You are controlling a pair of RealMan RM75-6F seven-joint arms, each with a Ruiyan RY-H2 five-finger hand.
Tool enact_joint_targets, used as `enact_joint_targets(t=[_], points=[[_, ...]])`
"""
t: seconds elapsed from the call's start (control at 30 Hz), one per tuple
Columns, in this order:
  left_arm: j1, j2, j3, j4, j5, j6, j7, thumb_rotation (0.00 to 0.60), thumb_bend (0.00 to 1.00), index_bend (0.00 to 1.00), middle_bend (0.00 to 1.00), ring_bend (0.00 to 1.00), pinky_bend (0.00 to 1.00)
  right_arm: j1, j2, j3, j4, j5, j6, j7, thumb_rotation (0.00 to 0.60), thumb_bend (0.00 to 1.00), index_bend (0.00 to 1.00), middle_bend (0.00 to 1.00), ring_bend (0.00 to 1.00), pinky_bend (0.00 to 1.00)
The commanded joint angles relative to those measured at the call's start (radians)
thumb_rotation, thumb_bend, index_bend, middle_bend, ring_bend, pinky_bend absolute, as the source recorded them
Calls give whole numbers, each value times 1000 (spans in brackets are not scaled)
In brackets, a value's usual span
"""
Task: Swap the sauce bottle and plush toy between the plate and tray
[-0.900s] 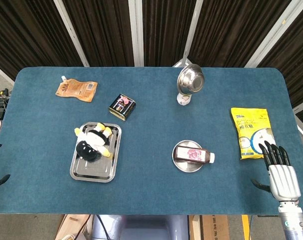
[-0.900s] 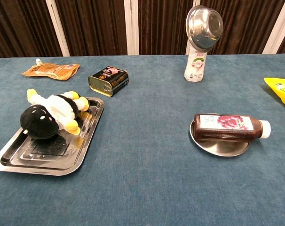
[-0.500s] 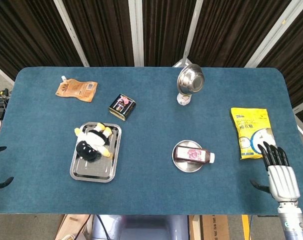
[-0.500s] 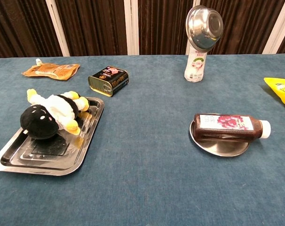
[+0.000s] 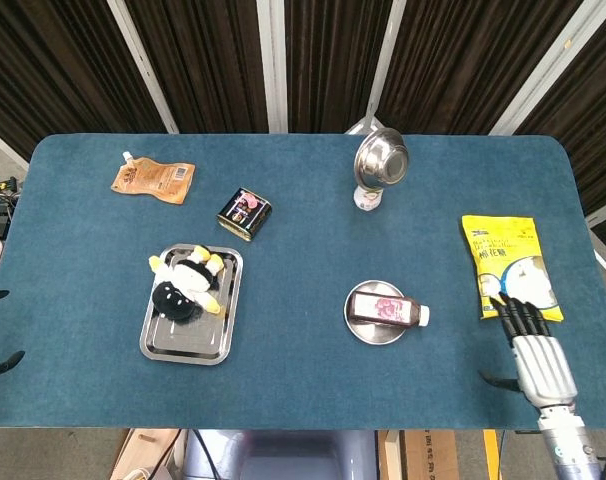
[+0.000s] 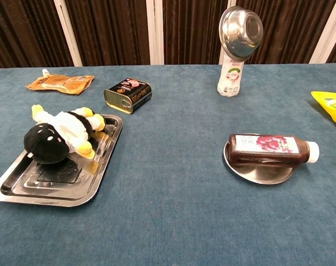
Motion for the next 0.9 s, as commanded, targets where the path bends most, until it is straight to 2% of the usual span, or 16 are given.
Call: enact_joint_targets(t=[0.03, 0.17, 0.37, 0.67, 0.9], points=[[-4, -8, -7, 5, -15, -4, 14, 600, 72, 221, 0, 0, 115, 52, 7, 2, -67, -18, -68, -56, 600, 63, 0, 14, 0, 0], [-7, -8, -5, 3, -16, -11, 13, 600, 73, 220, 0, 0, 115, 128, 3, 42, -181, 61, -180, -163, 600, 63, 0, 14, 0, 0], [-2, -6, -6, -1, -15, -2, 13, 600, 72, 221, 0, 0, 115, 243, -73, 122, -265, 303, -284, -391, 600, 63, 0, 15, 0, 0], [-10, -6, -13, 3, -38, -21, 10, 600, 72, 220, 0, 0, 115, 407, -213, 187, -276, 660, -255, -702, 600, 63, 0, 15, 0, 0], [-9, -3, -16, 2, -42, -19, 3, 600, 73, 221, 0, 0, 115, 490, -291, 191, -226, 801, -219, -789, 600, 63, 1, 19, 4, 0]])
